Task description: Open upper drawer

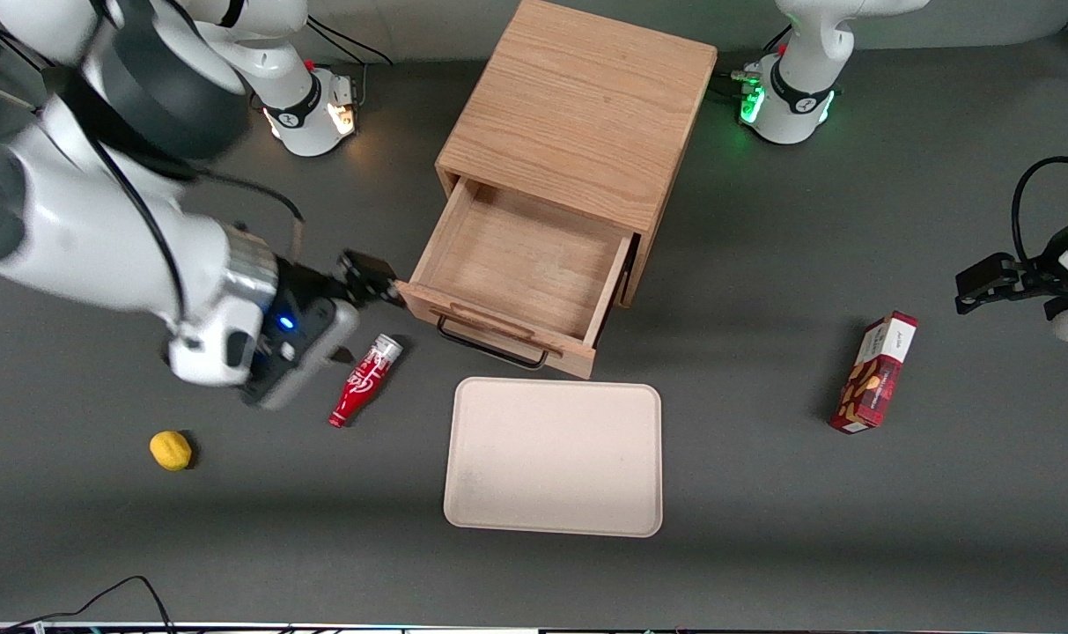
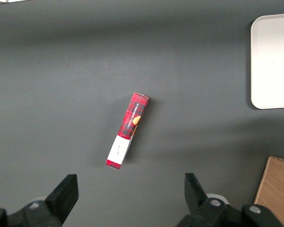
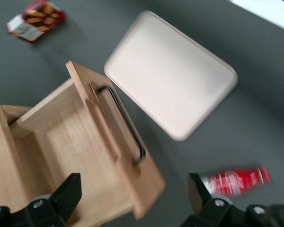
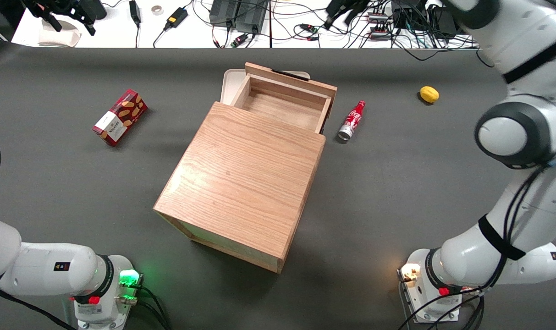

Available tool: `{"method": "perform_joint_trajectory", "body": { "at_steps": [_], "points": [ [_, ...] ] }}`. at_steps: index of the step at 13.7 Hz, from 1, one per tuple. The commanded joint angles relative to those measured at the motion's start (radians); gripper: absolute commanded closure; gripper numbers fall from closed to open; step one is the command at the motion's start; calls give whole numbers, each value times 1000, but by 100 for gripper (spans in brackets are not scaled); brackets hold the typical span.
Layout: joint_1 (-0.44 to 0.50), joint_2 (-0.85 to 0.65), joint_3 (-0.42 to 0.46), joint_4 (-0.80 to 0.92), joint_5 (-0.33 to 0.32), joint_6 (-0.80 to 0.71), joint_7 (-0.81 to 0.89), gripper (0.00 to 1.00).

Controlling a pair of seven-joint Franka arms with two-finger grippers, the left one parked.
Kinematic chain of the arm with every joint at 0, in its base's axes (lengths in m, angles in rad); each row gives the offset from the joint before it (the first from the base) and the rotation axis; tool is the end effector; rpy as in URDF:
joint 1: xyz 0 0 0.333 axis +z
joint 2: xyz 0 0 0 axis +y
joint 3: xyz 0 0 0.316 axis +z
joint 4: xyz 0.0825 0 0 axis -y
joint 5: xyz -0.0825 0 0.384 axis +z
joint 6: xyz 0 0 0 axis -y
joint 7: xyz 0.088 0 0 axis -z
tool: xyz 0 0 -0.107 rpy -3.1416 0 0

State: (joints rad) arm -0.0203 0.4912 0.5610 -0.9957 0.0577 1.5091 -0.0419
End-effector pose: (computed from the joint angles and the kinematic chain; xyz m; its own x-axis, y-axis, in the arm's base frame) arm 0.6240 0.2530 0.6193 0.8699 0.4832 0.0989 0.4889 -0.8185 -0.3018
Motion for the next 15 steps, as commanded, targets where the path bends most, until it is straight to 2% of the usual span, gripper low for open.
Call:
{"method": "perform_joint_trajectory", "body": {
  "at_steps": [1,3,5,6,8,11,13,15],
  "points": [
    [-6,-188,-134,-67,-18,-145,125,0],
    [-7,-281,-289,-118,-3,-217,126,0],
    [-7,-328,-434,-138,16,-408,126,0],
    [-7,-367,-478,-194,16,-423,128,0],
    [-6,-510,-490,-425,5,-358,205,0],
    [-6,-760,-480,-819,4,-112,257,0],
    [-6,-841,-478,-918,2,-37,263,0],
    [-6,-829,-487,-899,-2,-27,261,0]
  ]
}}
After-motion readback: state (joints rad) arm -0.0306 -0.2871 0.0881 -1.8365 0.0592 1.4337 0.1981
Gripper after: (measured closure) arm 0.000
